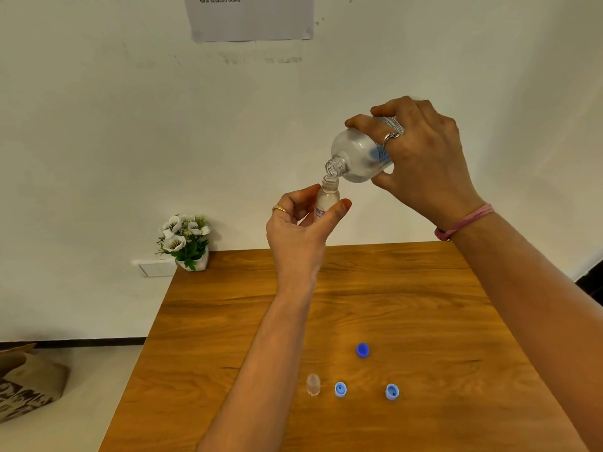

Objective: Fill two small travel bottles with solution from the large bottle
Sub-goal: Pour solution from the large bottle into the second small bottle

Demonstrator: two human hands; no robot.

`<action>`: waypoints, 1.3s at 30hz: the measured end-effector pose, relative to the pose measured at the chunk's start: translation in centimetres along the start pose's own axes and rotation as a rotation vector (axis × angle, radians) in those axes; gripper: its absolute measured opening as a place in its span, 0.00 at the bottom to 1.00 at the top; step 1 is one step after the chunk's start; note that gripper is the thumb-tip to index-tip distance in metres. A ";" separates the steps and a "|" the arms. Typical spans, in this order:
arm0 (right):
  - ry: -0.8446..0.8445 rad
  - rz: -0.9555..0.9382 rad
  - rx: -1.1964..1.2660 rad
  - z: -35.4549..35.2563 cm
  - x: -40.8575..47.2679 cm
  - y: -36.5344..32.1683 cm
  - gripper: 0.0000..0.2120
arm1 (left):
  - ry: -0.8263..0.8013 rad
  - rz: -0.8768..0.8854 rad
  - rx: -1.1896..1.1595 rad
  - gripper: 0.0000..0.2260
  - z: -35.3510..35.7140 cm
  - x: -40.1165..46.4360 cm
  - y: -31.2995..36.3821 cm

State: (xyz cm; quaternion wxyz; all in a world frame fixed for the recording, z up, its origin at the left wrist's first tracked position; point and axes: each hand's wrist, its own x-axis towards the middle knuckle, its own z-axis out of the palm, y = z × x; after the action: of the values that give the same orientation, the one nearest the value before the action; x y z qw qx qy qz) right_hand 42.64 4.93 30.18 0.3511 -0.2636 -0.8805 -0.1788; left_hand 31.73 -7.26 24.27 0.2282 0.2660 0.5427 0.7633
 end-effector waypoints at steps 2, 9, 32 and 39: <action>-0.037 0.035 0.031 0.0 -0.4 0.1 0.32 | -0.003 -0.005 -0.010 0.16 0.2 -0.3 -0.1; -0.126 0.171 0.185 0.7 -2.4 0.8 0.34 | -0.021 -0.012 -0.009 0.16 1.0 -1.2 -0.7; -0.459 0.741 1.016 6.8 -16.8 3.1 0.39 | -0.143 -0.393 0.614 0.19 -1.0 -13.6 -21.3; -0.628 0.699 1.049 9.3 -18.4 1.7 0.43 | -0.103 -0.465 0.713 0.20 -1.9 -16.0 -24.1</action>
State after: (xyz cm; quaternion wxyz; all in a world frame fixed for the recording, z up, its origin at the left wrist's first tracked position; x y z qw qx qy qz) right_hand 50.14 4.71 10.90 0.1979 -0.3662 -0.7739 0.4773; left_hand 44.00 -11.45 -1.71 0.3148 0.2369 0.8060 0.4419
